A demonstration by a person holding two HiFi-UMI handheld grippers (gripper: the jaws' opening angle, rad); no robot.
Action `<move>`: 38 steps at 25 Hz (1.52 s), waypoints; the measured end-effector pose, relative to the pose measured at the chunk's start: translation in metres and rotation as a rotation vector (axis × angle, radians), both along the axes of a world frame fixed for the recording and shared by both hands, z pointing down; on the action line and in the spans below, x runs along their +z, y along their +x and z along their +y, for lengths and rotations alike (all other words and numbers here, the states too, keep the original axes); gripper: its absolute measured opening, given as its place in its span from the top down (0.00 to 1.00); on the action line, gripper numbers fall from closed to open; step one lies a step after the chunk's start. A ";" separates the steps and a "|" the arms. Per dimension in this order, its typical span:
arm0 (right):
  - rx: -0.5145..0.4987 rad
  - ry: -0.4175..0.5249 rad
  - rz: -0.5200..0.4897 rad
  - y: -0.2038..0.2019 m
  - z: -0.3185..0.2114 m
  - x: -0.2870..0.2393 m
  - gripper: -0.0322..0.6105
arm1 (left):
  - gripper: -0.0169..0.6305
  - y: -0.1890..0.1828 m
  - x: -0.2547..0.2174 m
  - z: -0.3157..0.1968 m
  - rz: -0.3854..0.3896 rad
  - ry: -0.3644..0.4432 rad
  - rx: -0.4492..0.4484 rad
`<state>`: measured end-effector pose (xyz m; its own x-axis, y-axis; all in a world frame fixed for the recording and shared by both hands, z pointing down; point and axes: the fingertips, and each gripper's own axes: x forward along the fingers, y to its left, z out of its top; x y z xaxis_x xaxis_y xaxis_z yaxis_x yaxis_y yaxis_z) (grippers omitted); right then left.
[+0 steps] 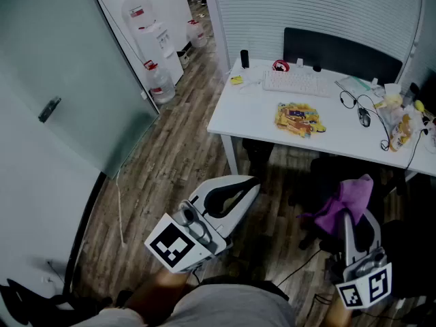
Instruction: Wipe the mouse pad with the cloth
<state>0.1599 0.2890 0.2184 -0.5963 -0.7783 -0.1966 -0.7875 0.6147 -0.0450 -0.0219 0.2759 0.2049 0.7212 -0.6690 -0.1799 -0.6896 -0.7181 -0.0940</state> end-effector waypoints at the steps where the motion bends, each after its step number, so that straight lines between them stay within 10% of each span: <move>1: 0.000 0.000 -0.001 0.001 -0.001 0.000 0.85 | 0.95 0.001 0.000 -0.001 0.001 -0.002 -0.001; 38: -0.015 0.016 0.020 0.038 -0.114 0.005 0.85 | 0.95 0.019 0.006 -0.127 -0.013 0.064 -0.066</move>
